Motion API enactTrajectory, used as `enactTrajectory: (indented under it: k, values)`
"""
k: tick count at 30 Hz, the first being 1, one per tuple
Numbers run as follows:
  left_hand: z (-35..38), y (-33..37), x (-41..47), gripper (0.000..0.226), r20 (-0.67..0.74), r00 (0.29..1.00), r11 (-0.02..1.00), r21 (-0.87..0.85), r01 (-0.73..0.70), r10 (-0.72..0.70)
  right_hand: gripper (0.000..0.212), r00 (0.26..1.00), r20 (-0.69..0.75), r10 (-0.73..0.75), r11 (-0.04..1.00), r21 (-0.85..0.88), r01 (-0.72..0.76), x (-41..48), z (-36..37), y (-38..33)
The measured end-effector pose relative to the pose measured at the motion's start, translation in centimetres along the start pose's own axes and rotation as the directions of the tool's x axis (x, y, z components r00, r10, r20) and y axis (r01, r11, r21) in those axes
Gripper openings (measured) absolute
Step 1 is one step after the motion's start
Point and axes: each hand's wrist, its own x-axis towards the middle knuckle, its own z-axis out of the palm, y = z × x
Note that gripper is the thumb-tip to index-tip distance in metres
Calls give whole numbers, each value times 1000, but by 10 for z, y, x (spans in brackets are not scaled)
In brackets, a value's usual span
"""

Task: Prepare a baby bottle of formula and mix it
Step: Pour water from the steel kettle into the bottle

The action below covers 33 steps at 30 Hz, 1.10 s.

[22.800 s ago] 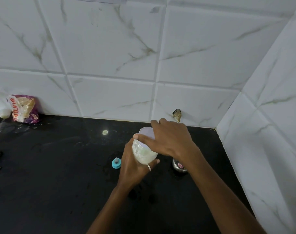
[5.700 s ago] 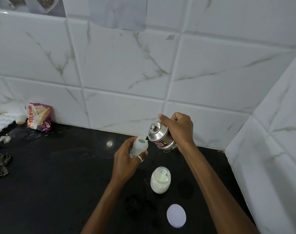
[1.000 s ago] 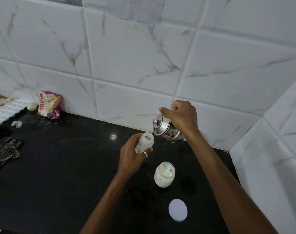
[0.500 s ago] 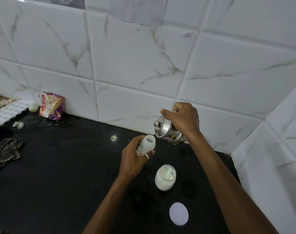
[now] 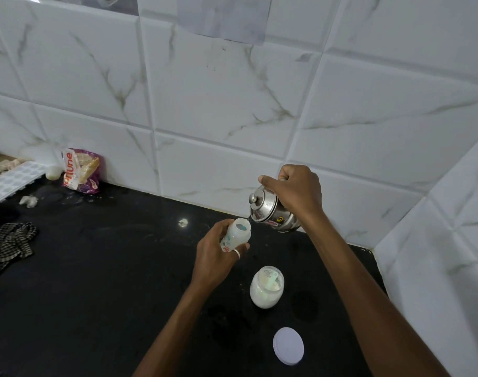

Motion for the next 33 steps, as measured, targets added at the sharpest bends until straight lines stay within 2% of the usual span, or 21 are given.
enactTrajectory:
  k: [33]
  values:
    - [1, 1, -4, 54, -21, 1000, 1000, -19, -6, 6, 50, 1000, 1, 0, 1000, -17, 0, -6, -5, -8]
